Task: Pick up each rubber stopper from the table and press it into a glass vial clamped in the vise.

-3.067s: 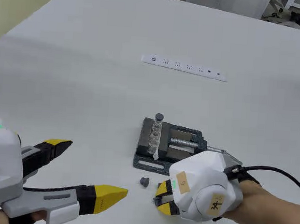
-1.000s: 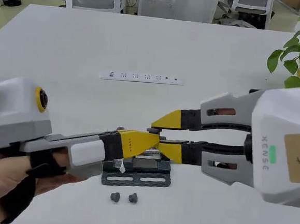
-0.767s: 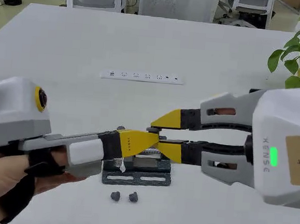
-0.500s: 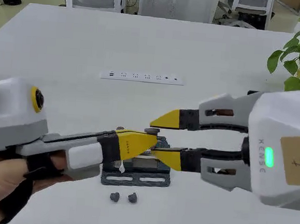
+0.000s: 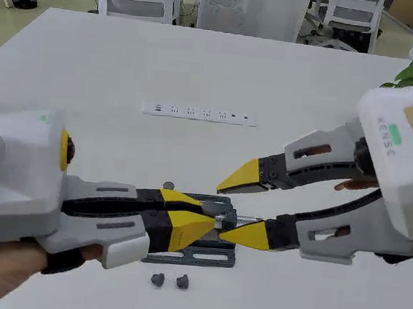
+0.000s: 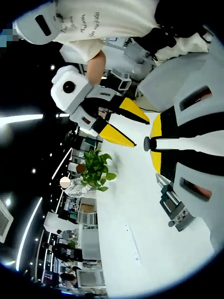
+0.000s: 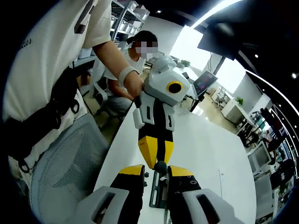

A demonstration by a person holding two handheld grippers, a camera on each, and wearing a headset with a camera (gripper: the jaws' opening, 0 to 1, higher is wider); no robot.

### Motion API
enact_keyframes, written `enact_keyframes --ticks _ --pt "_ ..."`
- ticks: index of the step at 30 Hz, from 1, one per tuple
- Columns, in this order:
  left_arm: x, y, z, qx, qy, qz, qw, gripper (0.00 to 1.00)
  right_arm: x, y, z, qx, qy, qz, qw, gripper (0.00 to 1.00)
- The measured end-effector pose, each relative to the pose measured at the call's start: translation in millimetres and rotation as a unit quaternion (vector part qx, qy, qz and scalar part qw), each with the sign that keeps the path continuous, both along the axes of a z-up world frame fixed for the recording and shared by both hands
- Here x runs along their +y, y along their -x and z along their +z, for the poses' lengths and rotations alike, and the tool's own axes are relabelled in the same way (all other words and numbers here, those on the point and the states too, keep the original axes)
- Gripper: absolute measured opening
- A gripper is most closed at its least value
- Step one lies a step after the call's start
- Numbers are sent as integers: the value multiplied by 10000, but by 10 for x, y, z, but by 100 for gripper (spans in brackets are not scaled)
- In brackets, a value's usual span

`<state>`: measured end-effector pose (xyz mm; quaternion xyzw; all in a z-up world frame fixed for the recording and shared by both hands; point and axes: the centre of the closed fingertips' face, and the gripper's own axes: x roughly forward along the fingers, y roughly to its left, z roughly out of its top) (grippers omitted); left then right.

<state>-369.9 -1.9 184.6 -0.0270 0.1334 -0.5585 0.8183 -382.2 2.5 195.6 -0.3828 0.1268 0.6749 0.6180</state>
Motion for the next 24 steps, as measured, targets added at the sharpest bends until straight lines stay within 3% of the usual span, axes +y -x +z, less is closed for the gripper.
enact_keyframes --ticks 4,5,8,10,13,24 --pt "-61 79 -89 -397 -502 -267 9976 3 -34 29 -97 373 345 118 9986 13" --pt "-71 86 -104 -478 -588 -293 9967 3 -27 18 -113 302 386 151 9987 13" --pt "-131 132 -117 -478 -615 -380 9962 3 -50 65 -203 554 591 233 9964 12" --pt "-152 147 -134 -499 -666 -427 9956 3 -46 80 -263 427 717 334 9960 10" --pt "-155 159 -148 -467 -679 -453 9956 3 -61 84 -327 496 834 348 9947 9" --pt "-158 206 -200 -411 -751 -574 9947 3 -42 167 -340 530 858 494 9937 8"
